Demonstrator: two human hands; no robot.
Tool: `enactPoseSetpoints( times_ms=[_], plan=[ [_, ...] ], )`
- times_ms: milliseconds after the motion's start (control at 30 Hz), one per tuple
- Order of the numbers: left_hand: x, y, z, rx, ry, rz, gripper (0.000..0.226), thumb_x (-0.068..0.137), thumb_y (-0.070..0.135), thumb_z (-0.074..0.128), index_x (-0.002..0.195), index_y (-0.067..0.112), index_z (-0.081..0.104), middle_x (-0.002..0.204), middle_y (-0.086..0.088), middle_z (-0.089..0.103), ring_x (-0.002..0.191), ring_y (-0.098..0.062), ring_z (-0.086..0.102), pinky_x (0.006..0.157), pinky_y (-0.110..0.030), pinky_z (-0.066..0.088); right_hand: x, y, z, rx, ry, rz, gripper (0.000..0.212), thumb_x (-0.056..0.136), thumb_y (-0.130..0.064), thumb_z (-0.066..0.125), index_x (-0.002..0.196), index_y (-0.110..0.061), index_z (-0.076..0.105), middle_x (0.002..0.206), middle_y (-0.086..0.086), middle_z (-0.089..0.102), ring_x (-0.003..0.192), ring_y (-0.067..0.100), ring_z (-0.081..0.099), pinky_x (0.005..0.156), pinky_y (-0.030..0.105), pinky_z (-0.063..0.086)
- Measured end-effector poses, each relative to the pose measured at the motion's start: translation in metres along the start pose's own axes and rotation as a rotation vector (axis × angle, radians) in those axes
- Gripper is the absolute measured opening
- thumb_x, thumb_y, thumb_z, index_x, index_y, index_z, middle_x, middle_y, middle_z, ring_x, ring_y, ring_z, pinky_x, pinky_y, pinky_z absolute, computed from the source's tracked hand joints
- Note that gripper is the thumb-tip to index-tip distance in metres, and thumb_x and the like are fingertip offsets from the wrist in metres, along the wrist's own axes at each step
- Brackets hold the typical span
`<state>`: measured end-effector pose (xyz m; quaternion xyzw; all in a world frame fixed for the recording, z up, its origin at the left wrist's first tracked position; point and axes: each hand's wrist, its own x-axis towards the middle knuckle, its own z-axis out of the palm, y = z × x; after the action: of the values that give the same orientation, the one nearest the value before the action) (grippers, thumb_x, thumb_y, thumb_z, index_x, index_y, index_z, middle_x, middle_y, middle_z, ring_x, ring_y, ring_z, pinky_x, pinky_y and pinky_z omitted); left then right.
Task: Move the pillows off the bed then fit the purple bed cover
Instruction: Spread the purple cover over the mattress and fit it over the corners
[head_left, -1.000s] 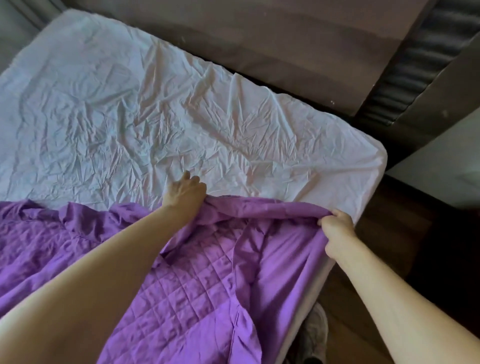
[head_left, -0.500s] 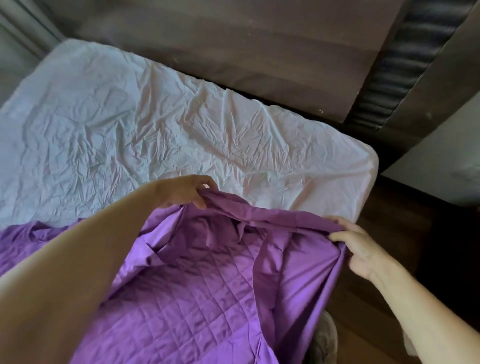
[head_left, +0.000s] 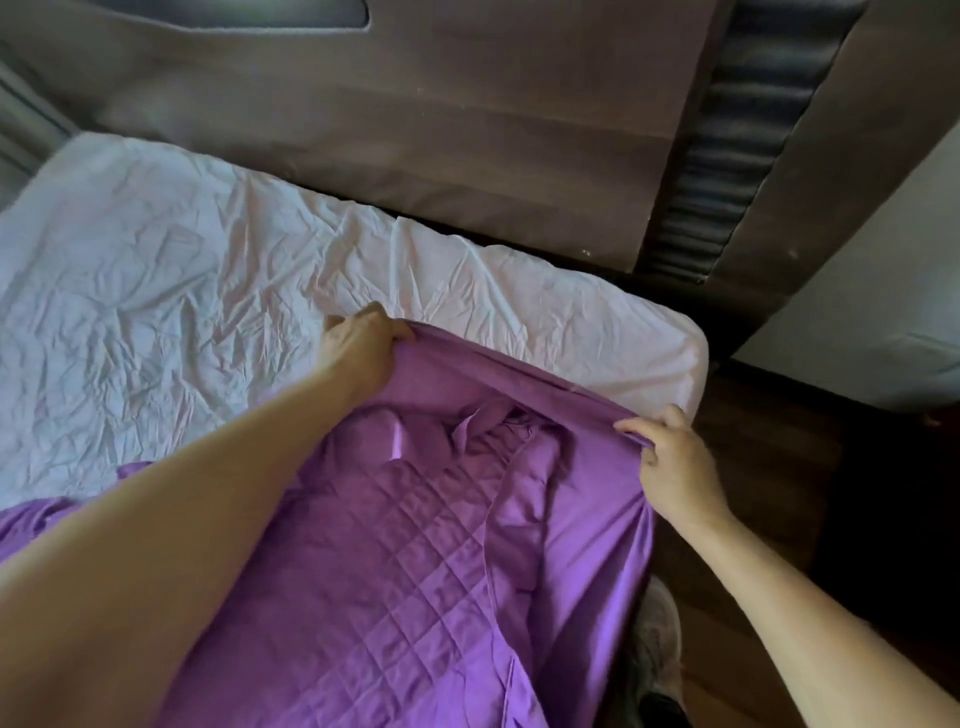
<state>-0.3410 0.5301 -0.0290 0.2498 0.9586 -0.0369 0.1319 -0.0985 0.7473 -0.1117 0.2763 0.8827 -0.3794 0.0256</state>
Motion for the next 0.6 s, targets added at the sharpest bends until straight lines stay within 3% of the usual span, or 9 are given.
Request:
enactPoseSetpoints(
  times_ms=[133, 300, 467, 600],
  plan=[
    [0.042, 0.042, 0.0, 0.065, -0.031, 0.061, 0.061, 0.084, -0.001, 0.04, 0.128, 0.039, 0.053, 0.116, -0.005, 0.048, 0.109, -0.024, 0.054, 0.103, -0.037, 0.024, 0.032, 0.023, -0.019, -0.136, 0.086, 0.042, 0.047, 0.085, 0.006, 0.05, 0.129, -0.012, 0.056, 0.117, 0.01, 0.046, 0.082, 0.029, 0.06, 0.07, 0.033, 0.048],
    [0.091, 0.093, 0.005, 0.131, -0.03, 0.109, 0.063, 0.084, -0.001, 0.038, 0.13, 0.041, 0.05, 0.113, -0.005, 0.048, 0.1, -0.027, 0.056, 0.102, -0.034, 0.025, 0.069, 0.058, -0.039, -0.174, 0.106, 0.138, 0.053, 0.084, 0.007, 0.052, 0.134, -0.013, 0.049, 0.115, 0.012, 0.043, 0.081, 0.035, 0.059, 0.076, 0.044, 0.052],
    [0.134, 0.139, 0.017, 0.162, -0.075, 0.131, 0.065, 0.083, -0.002, 0.04, 0.13, 0.042, 0.05, 0.111, -0.007, 0.048, 0.102, -0.03, 0.054, 0.103, -0.036, 0.025, 0.109, 0.092, -0.052, -0.047, 0.135, 0.237, 0.05, 0.087, 0.007, 0.049, 0.133, -0.013, 0.05, 0.119, 0.013, 0.042, 0.09, 0.032, 0.06, 0.082, 0.04, 0.053],
    [0.157, 0.156, 0.035, 0.231, -0.099, 0.165, 0.059, 0.082, 0.005, 0.046, 0.126, 0.043, 0.05, 0.109, -0.004, 0.048, 0.103, -0.027, 0.055, 0.101, -0.036, 0.028, 0.136, 0.119, -0.045, 0.071, 0.079, 0.342, 0.049, 0.087, 0.008, 0.047, 0.129, -0.014, 0.054, 0.121, 0.015, 0.042, 0.102, 0.035, 0.057, 0.091, 0.033, 0.045]
  ],
)
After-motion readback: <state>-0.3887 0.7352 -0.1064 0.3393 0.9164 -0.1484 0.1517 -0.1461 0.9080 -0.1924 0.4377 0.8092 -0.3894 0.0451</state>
